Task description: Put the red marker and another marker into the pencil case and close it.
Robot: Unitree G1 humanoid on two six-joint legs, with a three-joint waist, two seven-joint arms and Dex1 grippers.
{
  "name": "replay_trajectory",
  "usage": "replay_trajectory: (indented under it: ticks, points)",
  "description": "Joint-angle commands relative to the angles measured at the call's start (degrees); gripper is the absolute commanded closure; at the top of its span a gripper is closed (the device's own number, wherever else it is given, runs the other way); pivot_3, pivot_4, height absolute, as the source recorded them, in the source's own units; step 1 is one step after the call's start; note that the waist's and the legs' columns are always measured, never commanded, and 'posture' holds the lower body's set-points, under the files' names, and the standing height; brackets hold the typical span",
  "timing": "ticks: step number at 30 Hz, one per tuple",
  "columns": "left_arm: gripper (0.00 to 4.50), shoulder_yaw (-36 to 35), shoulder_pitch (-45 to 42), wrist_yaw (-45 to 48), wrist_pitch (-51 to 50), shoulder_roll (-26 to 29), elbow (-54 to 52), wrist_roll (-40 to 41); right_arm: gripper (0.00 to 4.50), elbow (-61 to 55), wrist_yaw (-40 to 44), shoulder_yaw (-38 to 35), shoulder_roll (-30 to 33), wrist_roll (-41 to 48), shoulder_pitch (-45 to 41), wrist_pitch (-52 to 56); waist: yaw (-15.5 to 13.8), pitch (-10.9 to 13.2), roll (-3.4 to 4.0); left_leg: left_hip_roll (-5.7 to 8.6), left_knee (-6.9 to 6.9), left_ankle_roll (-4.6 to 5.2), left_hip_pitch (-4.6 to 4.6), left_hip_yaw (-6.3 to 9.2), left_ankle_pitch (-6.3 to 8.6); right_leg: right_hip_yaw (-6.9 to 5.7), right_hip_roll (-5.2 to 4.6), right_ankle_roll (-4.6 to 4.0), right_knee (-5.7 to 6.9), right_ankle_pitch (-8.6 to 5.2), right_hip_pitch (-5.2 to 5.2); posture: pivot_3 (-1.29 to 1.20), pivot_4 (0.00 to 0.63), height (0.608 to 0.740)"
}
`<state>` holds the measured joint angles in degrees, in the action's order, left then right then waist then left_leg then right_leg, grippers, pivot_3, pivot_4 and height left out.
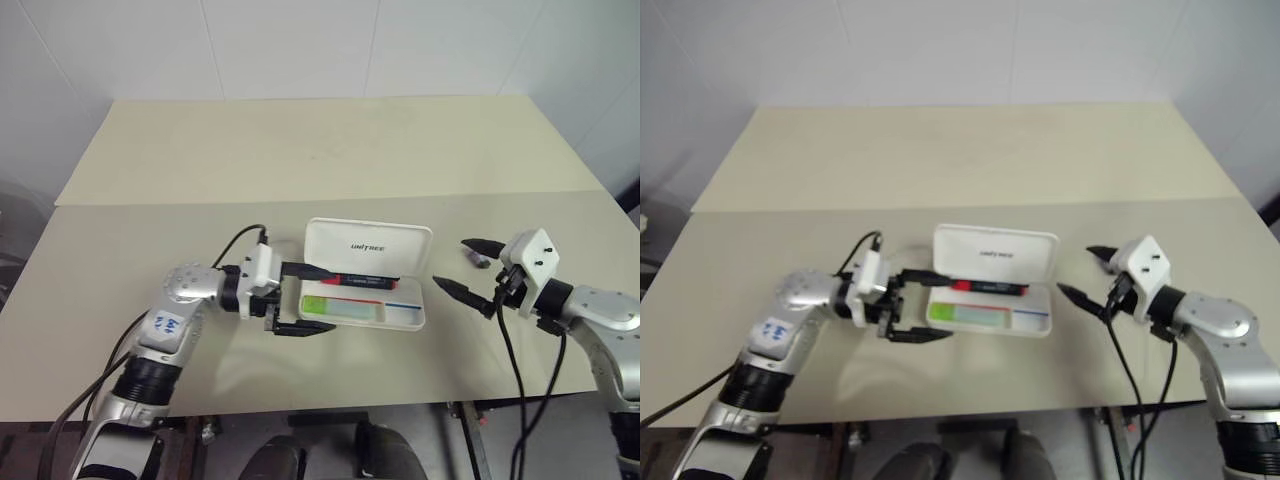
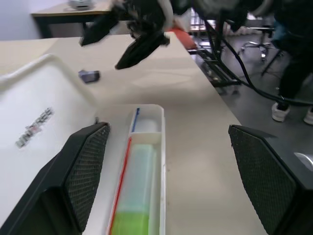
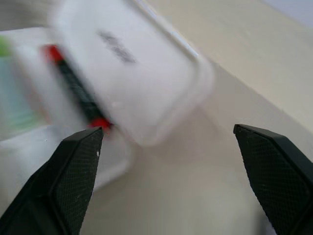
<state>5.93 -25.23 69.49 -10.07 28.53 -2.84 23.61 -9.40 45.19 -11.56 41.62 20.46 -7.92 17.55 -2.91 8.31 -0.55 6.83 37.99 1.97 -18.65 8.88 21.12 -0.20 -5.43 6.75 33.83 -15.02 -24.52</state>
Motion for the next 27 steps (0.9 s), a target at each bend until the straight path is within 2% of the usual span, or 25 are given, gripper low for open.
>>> replay_trajectory:
  ticks: [1, 10, 19, 22, 27]
  points:
    - [0.31, -4.82, 0.50, -1.73, -2.49, 2.43, -5.05, 3.92, 0.00, 1.46, -5.01, -2.80, -1.66, -0.51, -0.93, 1.11, 0.05, 0.00, 0.00, 0.00, -0.01, 0.00, -0.01, 0.00, 0.00, 0.00, 0.00, 0.00, -0.01, 0.00, -0.01, 0.00, 0.150, 0.740]
    - [0.31, -10.77, -1.80, -4.41, -7.41, 7.39, -8.36, 7.56, 0.00, 16.92, -9.72, -5.08, -4.25, -0.65, -5.37, -0.65, 0.16, 0.00, 0.01, 0.05, -0.03, 0.00, 0.06, -0.01, 0.00, 0.03, 0.00, -0.02, 0.01, 0.01, 0.04, 0.00, 0.150, 0.740]
    - [0.31, -10.54, -3.20, -5.68, -8.93, 7.70, -9.98, 7.89, 0.00, 33.69, -8.24, -1.61, -6.42, -3.65, -14.40, -6.73, 1.65, 0.00, 0.02, 0.04, -0.04, 0.00, 0.10, -0.04, 0.00, 0.05, -0.01, -0.02, 0.02, 0.01, 0.05, 0.00, 0.150, 0.740]
    - [0.23, -10.25, -3.39, -6.15, -8.89, 7.45, -10.24, 7.75, 0.66, 38.42, -8.18, -0.35, -8.99, -4.53, -17.79, -8.18, 2.06, 0.00, 0.02, 0.03, -0.04, 0.00, 0.11, -0.06, 0.00, 0.04, 0.00, -0.02, 0.02, 0.01, 0.04, 0.00, 0.150, 0.740]
    - [0.23, -10.51, -3.28, -6.62, -8.72, 7.64, -10.47, 7.69, 2.46, 38.54, -8.24, 0.74, -10.66, -5.72, -18.27, -9.61, 2.98, -0.01, 0.00, 0.03, -0.02, 0.00, 0.16, -0.06, 0.00, 0.05, 0.00, -0.04, 0.05, 0.02, 0.08, 0.00, 0.150, 0.740]
